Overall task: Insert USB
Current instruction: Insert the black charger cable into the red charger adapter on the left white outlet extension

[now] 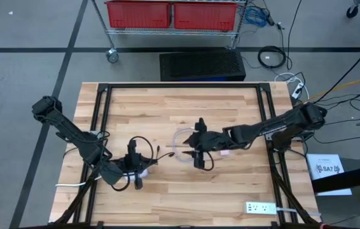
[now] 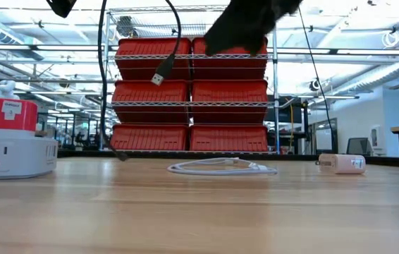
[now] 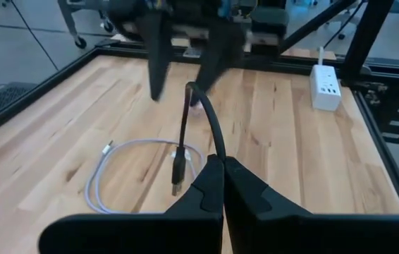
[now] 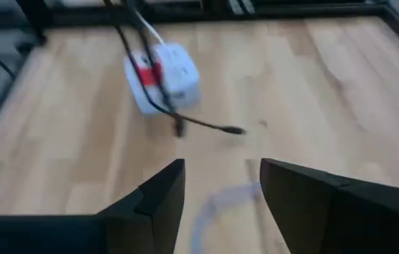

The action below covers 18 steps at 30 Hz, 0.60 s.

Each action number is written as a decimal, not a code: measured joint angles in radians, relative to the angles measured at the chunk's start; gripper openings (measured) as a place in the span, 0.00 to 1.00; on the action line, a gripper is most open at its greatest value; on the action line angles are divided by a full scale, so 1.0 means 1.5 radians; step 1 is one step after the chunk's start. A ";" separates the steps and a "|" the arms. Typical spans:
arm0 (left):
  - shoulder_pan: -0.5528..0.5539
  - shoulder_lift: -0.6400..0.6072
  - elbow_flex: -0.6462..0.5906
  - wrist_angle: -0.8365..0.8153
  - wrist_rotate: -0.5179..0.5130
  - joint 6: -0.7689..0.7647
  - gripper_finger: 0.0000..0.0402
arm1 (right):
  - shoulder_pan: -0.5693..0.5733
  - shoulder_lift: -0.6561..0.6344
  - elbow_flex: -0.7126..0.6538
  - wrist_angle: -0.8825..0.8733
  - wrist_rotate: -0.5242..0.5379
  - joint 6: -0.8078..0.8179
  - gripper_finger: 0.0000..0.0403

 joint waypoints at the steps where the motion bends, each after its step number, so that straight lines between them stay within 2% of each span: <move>1: 0.000 0.000 0.000 -0.001 0.000 0.000 0.00 | 0.001 0.000 -0.037 0.079 -0.002 0.014 0.44; 4: 0.000 0.000 0.000 -0.005 0.000 -0.003 0.00 | 0.000 0.000 -0.131 0.306 -0.001 0.065 0.44; 6: 0.000 0.000 0.000 -0.005 0.000 -0.004 0.00 | -0.001 0.006 -0.170 0.402 0.007 0.086 0.44; 11: 0.000 0.000 0.000 -0.005 -0.014 -0.002 0.00 | -0.001 0.054 -0.186 0.487 0.004 0.095 0.44; 18: 0.000 0.000 0.000 0.009 -0.028 0.005 0.00 | 0.004 0.140 -0.138 0.554 0.001 0.082 0.43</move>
